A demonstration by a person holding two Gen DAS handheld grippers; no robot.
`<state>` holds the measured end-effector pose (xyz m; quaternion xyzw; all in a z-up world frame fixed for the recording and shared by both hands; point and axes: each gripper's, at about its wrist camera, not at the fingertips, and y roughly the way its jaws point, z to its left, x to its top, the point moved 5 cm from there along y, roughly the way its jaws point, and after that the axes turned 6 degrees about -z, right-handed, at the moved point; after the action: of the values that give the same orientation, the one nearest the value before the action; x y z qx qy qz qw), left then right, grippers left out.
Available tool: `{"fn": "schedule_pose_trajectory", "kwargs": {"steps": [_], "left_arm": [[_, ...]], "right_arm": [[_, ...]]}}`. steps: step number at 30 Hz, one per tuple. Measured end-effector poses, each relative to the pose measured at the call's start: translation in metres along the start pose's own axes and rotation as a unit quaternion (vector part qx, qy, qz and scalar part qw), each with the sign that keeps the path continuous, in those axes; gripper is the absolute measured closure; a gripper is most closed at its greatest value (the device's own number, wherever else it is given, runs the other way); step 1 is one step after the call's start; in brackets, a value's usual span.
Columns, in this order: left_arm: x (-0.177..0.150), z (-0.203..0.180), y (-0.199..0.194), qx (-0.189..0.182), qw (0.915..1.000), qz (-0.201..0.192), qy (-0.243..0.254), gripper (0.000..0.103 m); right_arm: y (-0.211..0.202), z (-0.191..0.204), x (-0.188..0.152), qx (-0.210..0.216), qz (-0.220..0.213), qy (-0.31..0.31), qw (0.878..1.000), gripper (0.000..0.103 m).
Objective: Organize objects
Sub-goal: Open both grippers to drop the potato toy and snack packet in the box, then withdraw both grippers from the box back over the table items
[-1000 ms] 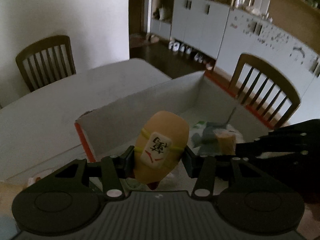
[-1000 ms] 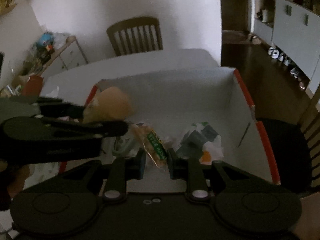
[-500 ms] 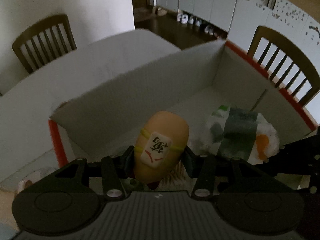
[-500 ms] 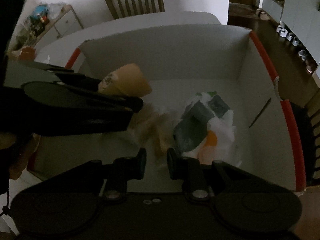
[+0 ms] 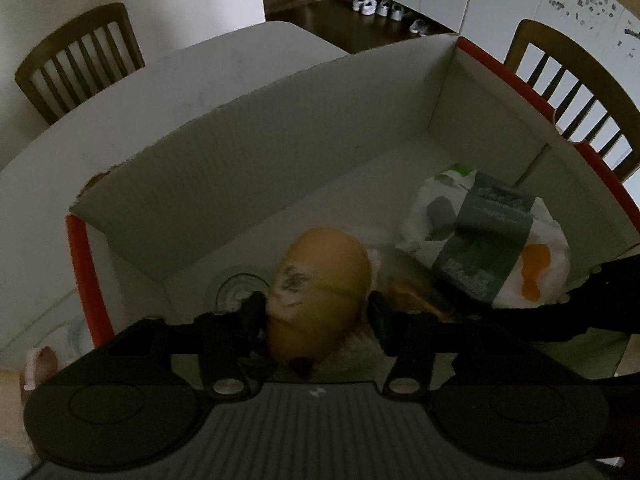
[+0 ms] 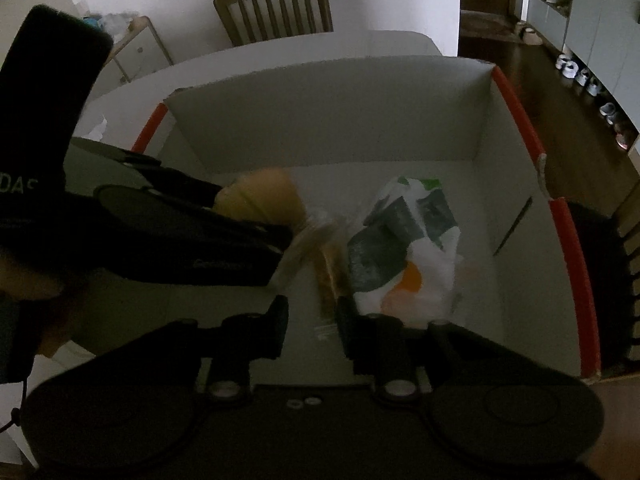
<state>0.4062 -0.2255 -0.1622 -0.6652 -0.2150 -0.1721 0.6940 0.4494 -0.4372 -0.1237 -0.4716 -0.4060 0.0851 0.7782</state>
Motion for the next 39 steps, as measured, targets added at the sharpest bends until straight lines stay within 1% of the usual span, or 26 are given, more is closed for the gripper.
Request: {"fn": "schedule_pose_trajectory", "kwargs": {"steps": [4,13,23,27,31,39], "left_arm": [[0.0,-0.001,-0.007,-0.002,0.9999,-0.012,-0.001,0.037],[0.001,-0.006,-0.033,-0.01,0.999,-0.043,-0.005,0.037],[-0.005,0.0,-0.081,-0.03,0.9953,-0.09,-0.02,0.037],[-0.011,0.009,-0.099,-0.042,0.9928,-0.108,-0.03,0.037],[-0.02,0.023,-0.114,-0.046,0.9906,-0.122,-0.041,0.037],[-0.041,0.056,-0.146,-0.058,0.9858,-0.148,-0.055,0.037]], "right_arm": [[-0.007,-0.003,-0.002,0.005,-0.009,0.004,1.0,0.073],[-0.029,0.006,-0.004,0.014,-0.036,-0.001,0.999,0.069],[-0.05,0.029,0.001,0.009,-0.061,-0.011,0.998,0.069],[-0.058,0.038,0.001,0.007,-0.072,-0.003,0.997,0.069],[-0.064,0.051,0.003,0.0,-0.082,0.002,0.997,0.069],[-0.07,0.09,0.005,-0.018,-0.103,0.006,0.995,0.067]]}}
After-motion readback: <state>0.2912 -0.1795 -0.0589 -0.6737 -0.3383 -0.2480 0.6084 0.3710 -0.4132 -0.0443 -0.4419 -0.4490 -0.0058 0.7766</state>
